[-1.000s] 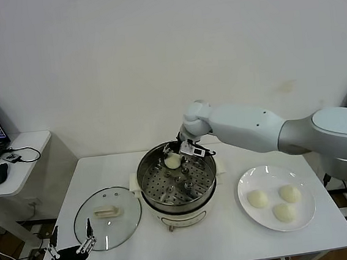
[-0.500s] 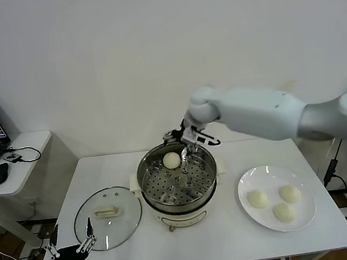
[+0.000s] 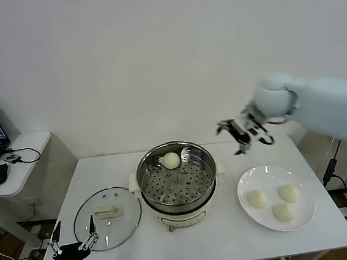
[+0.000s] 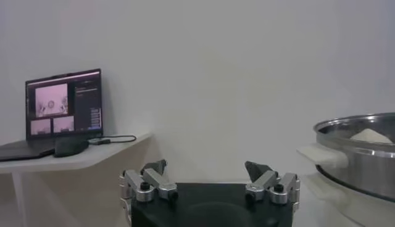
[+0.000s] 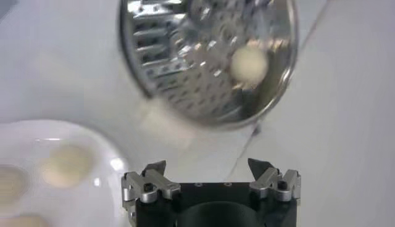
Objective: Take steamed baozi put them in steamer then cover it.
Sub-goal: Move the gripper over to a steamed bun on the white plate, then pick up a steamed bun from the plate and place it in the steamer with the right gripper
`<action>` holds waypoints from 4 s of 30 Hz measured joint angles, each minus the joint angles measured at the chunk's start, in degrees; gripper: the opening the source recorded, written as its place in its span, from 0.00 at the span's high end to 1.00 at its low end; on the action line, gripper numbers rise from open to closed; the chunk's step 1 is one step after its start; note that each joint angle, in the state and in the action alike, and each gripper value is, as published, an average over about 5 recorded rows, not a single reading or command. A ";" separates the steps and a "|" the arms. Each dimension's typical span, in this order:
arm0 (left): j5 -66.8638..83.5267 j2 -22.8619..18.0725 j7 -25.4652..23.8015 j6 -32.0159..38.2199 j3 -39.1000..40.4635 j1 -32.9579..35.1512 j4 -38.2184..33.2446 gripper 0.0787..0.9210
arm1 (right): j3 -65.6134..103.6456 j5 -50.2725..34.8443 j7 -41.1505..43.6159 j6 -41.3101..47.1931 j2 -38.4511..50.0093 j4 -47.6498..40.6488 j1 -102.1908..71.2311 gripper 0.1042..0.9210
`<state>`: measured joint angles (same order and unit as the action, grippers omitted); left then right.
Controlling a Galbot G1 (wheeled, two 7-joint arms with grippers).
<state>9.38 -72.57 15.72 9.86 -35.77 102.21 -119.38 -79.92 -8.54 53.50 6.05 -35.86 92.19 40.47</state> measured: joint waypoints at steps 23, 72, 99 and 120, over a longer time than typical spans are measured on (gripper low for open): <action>-0.40 -0.87 -0.07 -0.13 -0.72 0.80 -0.12 0.12 | 14.16 7.95 -1.85 6.36 10.74 0.80 -26.29 0.12; -0.45 -0.79 -0.18 -0.19 -1.19 0.00 0.25 0.12 | 23.49 10.24 -0.71 7.57 1.93 -10.46 -37.65 0.40; 0.35 0.44 -0.07 0.15 -1.22 0.35 0.17 0.12 | 8.52 -16.49 -5.55 17.71 -9.58 -1.14 -3.85 0.38; 0.23 -0.71 0.04 0.32 -1.72 0.44 0.07 0.12 | 7.25 -21.59 -11.80 24.35 -32.74 -13.93 -12.67 0.38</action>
<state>9.61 -73.29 15.76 10.18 -37.49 102.65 -119.31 -72.67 -30.13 41.69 30.40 -68.59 78.25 27.79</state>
